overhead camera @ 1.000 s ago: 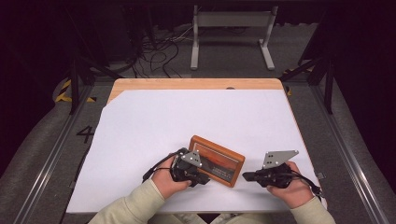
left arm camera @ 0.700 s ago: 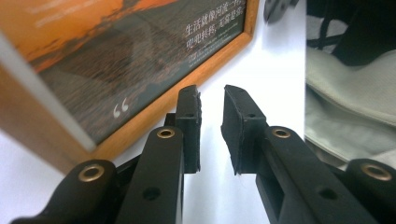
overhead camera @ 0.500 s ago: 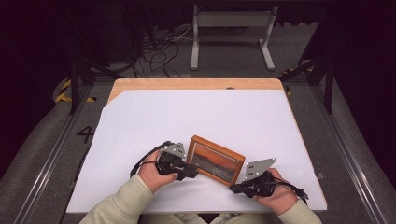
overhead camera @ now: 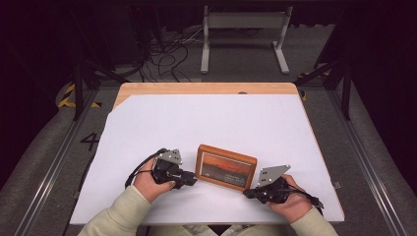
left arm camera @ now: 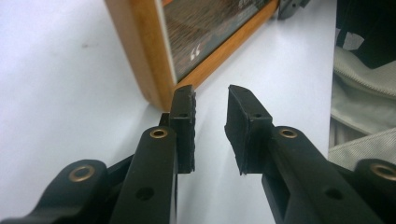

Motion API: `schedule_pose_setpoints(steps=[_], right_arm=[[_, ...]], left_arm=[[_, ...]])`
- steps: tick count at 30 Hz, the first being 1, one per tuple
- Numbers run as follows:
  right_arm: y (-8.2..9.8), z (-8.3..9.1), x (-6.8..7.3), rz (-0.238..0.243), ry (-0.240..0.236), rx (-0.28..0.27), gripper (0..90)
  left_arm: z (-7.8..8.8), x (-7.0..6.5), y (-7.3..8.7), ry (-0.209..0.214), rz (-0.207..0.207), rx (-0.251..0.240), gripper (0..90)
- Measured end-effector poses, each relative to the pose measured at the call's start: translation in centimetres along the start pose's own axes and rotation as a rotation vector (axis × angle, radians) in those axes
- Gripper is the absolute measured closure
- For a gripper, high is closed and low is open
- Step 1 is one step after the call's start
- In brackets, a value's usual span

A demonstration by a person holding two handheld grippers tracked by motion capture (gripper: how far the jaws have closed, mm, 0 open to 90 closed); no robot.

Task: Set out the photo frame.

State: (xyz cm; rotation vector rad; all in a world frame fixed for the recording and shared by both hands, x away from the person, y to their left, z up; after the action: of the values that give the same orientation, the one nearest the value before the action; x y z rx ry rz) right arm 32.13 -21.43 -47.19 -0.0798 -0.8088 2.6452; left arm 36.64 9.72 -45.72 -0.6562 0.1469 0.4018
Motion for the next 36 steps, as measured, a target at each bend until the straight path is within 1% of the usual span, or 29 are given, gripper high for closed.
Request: schedule_pose_setpoints(steps=[3,4,7,11,14,17,19,20,21,23,25,26,27,28,32,33,36], right_arm=[[0.0,0.0,-0.5,-0.006,0.027,-0.003,90.0],[0.1,0.0,-0.7,-0.006,0.037,-0.005,90.0],[0.2,0.1,-1.3,-0.024,0.068,-0.010,90.0],[0.3,0.2,-1.6,-0.039,0.086,-0.016,90.0],[0.3,0.8,-1.5,-0.053,0.094,-0.010,90.0],[0.5,1.7,-1.7,-0.077,0.119,-0.016,90.0],[0.6,2.2,-2.0,-0.098,0.148,-0.024,90.0],[0.7,2.3,-2.1,-0.112,0.161,-0.025,90.0],[0.7,2.3,-2.1,-0.112,0.161,-0.025,90.0],[0.8,2.1,-2.5,-0.144,0.185,-0.015,90.0],[0.7,1.5,-2.6,-0.159,0.188,-0.006,90.0],[0.6,1.3,-2.6,-0.157,0.200,0.011,90.0],[0.6,1.3,-2.6,-0.157,0.200,0.011,90.0],[0.5,1.2,-2.6,-0.156,0.206,0.023,90.0],[0.4,1.1,-2.7,-0.161,0.212,0.029,90.0],[0.4,1.1,-2.7,-0.164,0.216,0.034,90.0],[-0.1,0.7,-2.7,-0.167,0.205,0.037,90.0]], left_arm=[[-0.3,0.0,0.3,0.001,0.006,0.017,71.1],[-0.4,0.0,0.3,-0.004,0.006,0.016,70.8],[-0.4,0.0,0.3,-0.010,0.011,0.024,69.2],[-0.4,0.2,0.5,-0.018,0.019,0.021,67.5],[-0.2,0.3,0.5,-0.023,0.026,0.015,66.1],[0.0,0.4,0.6,-0.034,0.034,0.009,64.6],[0.1,0.5,0.8,-0.044,0.039,0.007,63.7],[0.3,0.6,0.9,-0.046,0.043,0.001,63.4],[0.3,0.6,0.9,-0.046,0.043,0.001,63.1],[0.7,0.9,1.3,-0.062,0.060,-0.011,62.6],[0.9,1.1,1.5,-0.063,0.074,-0.018,62.6],[1.0,1.2,1.6,-0.067,0.079,-0.021,62.6],[1.0,1.2,1.6,-0.067,0.079,-0.021,62.6],[1.1,1.2,1.6,-0.065,0.082,-0.022,62.6],[1.1,1.3,1.7,-0.070,0.086,-0.020,62.4],[1.1,1.3,1.7,-0.065,0.089,-0.020,62.4],[1.2,1.5,1.9,-0.071,0.097,-0.025,62.3]])
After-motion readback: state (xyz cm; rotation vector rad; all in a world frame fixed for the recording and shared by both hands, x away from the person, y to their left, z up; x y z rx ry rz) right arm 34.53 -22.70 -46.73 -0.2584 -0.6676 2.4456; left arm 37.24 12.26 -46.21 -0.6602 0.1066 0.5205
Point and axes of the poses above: each handheld gripper's, and its own axes: z roughly backward along the jaws, y roughly out of its underside, x roughly to its left, the point moved 3 cm from there along -z, roughly forward along the jaws, and after that the axes turned 9 degrees about x, right-handed, at the moved point
